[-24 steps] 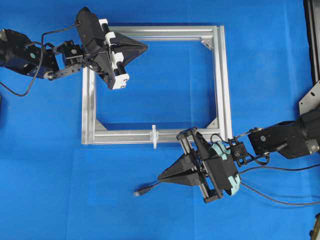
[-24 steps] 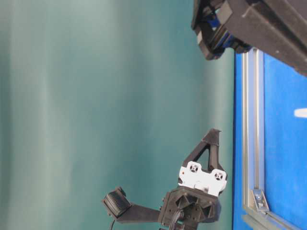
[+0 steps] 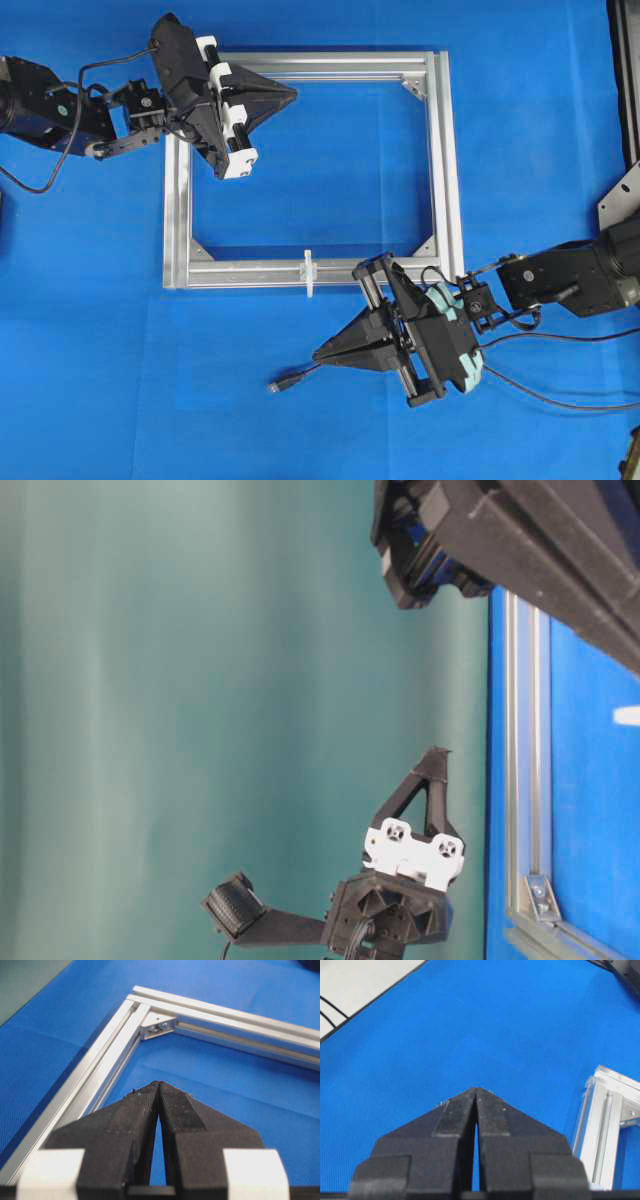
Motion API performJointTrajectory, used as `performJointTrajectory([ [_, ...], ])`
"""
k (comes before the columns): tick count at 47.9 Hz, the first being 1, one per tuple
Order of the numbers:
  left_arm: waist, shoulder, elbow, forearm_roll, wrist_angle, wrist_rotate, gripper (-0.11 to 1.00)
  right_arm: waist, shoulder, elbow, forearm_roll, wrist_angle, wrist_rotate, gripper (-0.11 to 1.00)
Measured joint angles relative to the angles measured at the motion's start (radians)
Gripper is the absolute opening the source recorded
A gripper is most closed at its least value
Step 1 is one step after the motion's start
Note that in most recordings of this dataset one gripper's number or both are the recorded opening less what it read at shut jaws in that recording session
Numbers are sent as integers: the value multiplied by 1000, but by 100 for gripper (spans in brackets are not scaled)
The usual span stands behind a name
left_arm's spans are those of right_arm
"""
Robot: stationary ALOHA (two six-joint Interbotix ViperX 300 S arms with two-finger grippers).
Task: Insert the wire through the string loop located in the center.
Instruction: 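Open the right gripper above the black USB cable plug end, then lower the right gripper and close it on the USB cable near the plug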
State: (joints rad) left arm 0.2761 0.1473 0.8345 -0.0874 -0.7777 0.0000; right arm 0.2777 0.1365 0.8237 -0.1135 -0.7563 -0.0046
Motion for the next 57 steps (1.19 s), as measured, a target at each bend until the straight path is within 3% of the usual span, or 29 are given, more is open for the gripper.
performJointTrajectory([
  [6,0,0,0,2,0,2,0,0,0,0,-2,14,5,-4],
  [11,0,-2,0,0,-2,2,0,0,0,0,-2,23,12,7],
  [16,2,0,0,2,0,2,0,0,0,-2,-2,28,23,30],
  [24,2,0,5,2,0,2,0,2,0,-11,0,67,32,78],
  [26,0,0,5,2,0,2,0,0,0,-14,0,77,32,85],
  [32,0,0,6,2,0,2,0,2,0,-20,0,86,31,73],
  [40,2,-2,6,2,0,2,0,6,9,-23,2,87,38,75],
  [57,0,0,8,2,-2,2,0,15,169,-58,8,63,117,75],
])
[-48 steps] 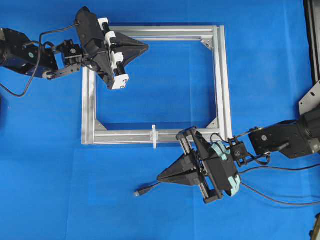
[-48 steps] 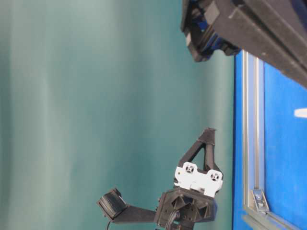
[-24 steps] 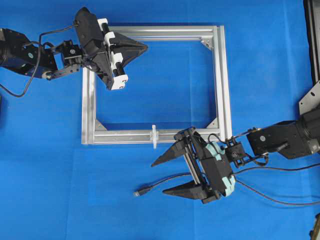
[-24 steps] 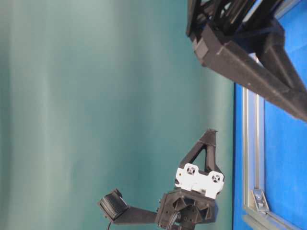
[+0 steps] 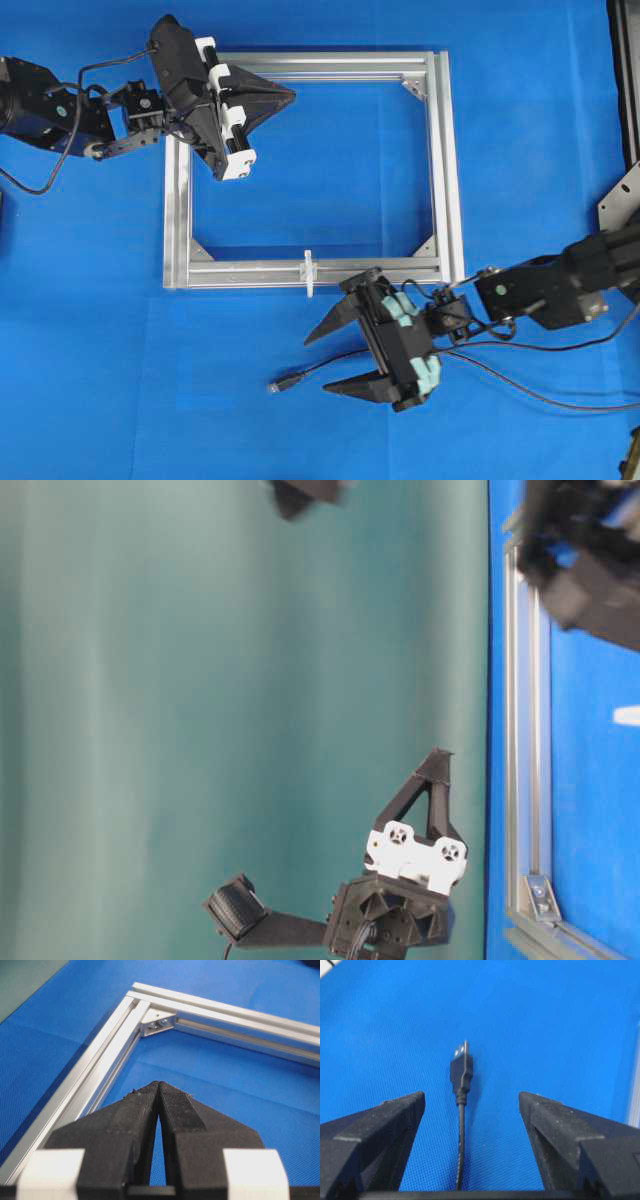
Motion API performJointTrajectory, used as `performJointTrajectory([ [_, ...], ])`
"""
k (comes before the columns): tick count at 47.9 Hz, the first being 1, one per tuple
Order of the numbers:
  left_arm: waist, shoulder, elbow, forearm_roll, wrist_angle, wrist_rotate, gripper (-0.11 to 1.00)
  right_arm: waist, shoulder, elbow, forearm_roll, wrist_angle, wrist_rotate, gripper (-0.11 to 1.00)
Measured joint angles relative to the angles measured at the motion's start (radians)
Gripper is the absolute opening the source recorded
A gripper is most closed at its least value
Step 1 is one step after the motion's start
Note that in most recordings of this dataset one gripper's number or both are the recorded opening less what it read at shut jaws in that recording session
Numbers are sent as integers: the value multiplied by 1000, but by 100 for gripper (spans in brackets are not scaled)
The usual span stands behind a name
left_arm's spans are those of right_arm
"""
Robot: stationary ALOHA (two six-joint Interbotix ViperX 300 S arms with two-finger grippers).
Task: Insert the wire through the string loop located in the center.
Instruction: 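Lower the right gripper and close it on the USB cable near the plug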
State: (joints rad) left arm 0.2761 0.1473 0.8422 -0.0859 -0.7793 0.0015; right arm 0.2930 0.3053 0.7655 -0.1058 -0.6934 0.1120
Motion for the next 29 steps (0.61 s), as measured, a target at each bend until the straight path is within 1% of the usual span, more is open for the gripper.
performJointTrajectory([
  [9,0,0,3,0,2,-2,0,2,63,-26,0,-17,18,75],
  [17,0,-2,8,0,0,0,0,2,71,-31,0,-18,21,75],
  [22,0,0,9,0,2,0,0,0,69,-32,9,-18,21,73],
  [26,0,0,9,0,2,0,0,2,69,-32,17,-15,21,67],
  [29,0,-2,8,0,2,0,0,0,69,-31,18,-11,20,57],
])
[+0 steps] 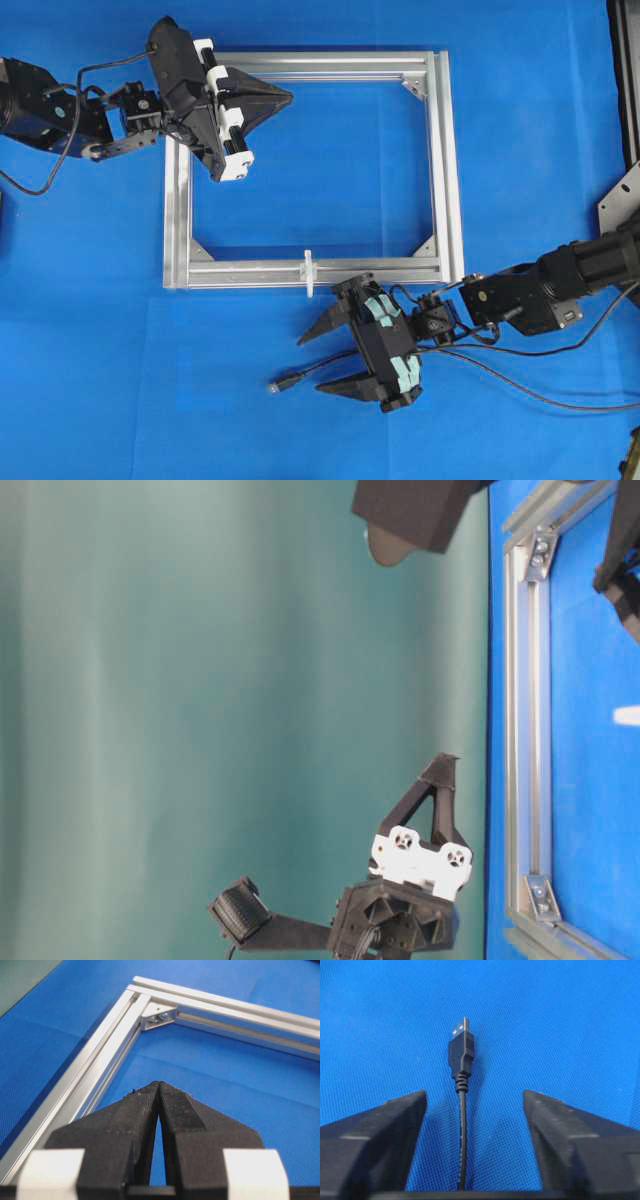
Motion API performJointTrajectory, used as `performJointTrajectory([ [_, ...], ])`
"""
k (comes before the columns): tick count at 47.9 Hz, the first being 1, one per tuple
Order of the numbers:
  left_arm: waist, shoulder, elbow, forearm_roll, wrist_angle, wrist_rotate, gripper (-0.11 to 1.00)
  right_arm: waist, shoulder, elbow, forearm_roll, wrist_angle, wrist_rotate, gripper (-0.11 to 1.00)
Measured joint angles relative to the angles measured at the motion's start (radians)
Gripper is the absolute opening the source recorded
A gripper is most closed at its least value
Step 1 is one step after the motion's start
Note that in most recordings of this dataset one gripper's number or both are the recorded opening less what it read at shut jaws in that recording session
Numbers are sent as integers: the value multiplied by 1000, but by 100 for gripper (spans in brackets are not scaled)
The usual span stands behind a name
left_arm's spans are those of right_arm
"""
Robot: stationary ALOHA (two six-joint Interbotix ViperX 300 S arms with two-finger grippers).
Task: Insert the wire through the string loop located in the center.
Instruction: 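Lower the right gripper and close it on the USB cable near the plug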
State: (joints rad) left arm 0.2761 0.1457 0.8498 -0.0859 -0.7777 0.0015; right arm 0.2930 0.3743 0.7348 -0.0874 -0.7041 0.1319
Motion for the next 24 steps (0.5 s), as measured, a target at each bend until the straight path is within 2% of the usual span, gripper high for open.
performJointTrajectory([
  [5,0,0,2,0,0,0,0,2,0,-2,0,17,-2,27],
  [11,2,0,2,0,0,0,0,2,0,0,0,23,-3,5],
  [14,0,0,2,0,-2,0,0,0,0,-2,0,23,-3,-1],
  [24,0,0,2,0,0,0,0,2,0,-2,0,25,-3,-1],
])
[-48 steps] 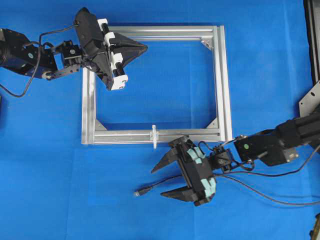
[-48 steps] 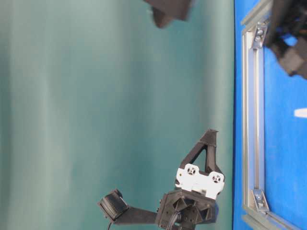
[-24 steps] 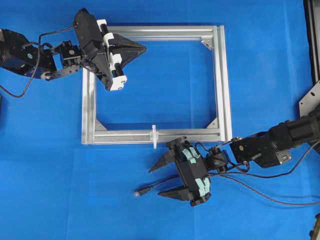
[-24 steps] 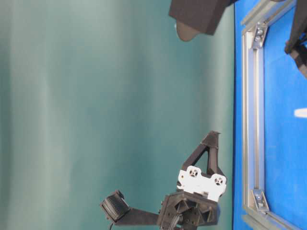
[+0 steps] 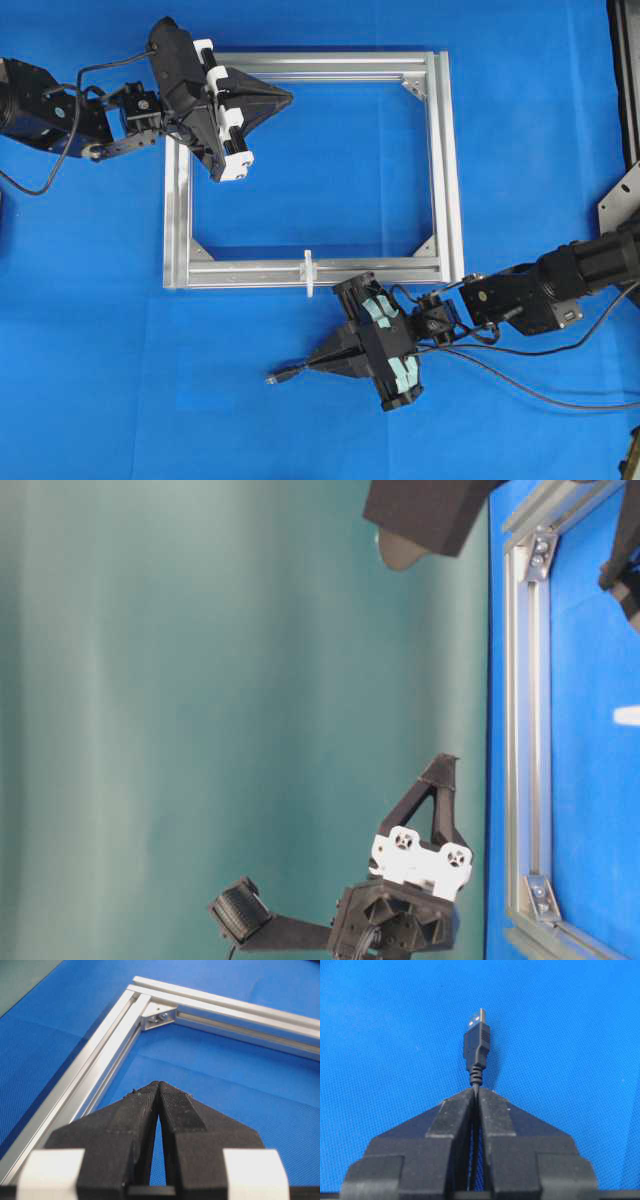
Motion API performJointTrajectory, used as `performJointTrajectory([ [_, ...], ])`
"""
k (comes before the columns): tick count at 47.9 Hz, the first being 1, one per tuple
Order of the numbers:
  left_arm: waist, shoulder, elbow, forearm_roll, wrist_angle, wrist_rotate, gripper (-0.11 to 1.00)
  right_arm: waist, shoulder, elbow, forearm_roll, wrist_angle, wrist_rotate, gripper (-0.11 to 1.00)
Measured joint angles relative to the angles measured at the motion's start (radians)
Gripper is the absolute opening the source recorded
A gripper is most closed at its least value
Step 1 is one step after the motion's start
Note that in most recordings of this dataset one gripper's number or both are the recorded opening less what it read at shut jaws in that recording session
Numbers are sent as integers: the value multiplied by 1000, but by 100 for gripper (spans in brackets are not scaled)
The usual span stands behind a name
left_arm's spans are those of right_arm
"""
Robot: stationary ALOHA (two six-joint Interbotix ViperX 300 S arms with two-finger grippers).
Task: Insert the wire through the string loop located in the center.
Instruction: 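Lower the right gripper and close it on the USB cable near the plug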
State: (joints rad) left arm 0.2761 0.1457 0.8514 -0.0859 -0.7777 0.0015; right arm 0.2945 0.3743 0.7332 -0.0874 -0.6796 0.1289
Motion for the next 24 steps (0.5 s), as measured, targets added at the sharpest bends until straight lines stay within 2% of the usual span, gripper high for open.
performJointTrajectory([
  [24,0,0,0,0,0,0,0,0,0,0,-2,8,0,-1],
])
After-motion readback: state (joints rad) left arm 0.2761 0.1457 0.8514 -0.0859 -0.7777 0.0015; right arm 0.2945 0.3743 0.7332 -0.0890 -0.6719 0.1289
